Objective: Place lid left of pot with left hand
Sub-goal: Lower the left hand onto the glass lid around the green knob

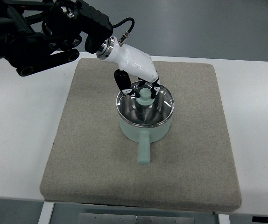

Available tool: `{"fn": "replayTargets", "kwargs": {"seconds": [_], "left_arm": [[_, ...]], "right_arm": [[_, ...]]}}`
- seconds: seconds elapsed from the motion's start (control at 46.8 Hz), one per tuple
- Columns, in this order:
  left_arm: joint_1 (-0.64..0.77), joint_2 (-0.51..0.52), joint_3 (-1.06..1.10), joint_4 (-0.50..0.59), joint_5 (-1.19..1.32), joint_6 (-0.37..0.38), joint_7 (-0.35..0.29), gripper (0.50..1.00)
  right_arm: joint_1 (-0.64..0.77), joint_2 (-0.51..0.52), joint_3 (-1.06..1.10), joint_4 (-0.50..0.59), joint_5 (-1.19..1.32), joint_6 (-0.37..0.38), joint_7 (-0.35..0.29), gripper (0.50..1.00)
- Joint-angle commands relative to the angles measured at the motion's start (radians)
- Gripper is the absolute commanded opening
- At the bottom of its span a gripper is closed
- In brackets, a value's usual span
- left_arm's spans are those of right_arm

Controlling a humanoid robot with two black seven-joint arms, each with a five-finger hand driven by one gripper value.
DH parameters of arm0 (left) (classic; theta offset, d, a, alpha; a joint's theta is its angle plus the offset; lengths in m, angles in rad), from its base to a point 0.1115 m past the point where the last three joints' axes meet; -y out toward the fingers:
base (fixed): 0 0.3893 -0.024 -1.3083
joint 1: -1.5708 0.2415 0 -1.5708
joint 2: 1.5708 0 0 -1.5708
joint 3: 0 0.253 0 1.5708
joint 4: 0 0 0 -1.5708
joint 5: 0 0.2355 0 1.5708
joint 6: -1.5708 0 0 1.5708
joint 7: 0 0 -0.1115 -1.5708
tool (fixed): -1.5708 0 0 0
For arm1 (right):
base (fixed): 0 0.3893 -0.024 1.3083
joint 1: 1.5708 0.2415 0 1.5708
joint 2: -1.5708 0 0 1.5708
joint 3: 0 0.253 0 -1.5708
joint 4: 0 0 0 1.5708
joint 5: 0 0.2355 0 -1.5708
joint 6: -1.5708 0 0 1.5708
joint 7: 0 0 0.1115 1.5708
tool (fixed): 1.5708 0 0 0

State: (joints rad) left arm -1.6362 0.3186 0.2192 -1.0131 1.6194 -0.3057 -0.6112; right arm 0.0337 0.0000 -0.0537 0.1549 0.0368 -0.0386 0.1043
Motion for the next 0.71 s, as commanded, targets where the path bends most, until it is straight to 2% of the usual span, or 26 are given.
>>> {"fn": "replayTargets", "kwargs": {"seconds": [0.0,0.684], "left_arm": [[0.006,-0.001,0.000,0.005,0.000,0.000,0.000,0.500],[0.022,0.002,-0.015,-0.005,-0.012,-0.003,0.000,0.500]], "right_arm": [[0.000,0.000,0.000,0.000,0.000,-0.001,0.000,0.924],[0.000,0.000,0.000,0.000,0.000,0.000,0.000,0.924]]}}
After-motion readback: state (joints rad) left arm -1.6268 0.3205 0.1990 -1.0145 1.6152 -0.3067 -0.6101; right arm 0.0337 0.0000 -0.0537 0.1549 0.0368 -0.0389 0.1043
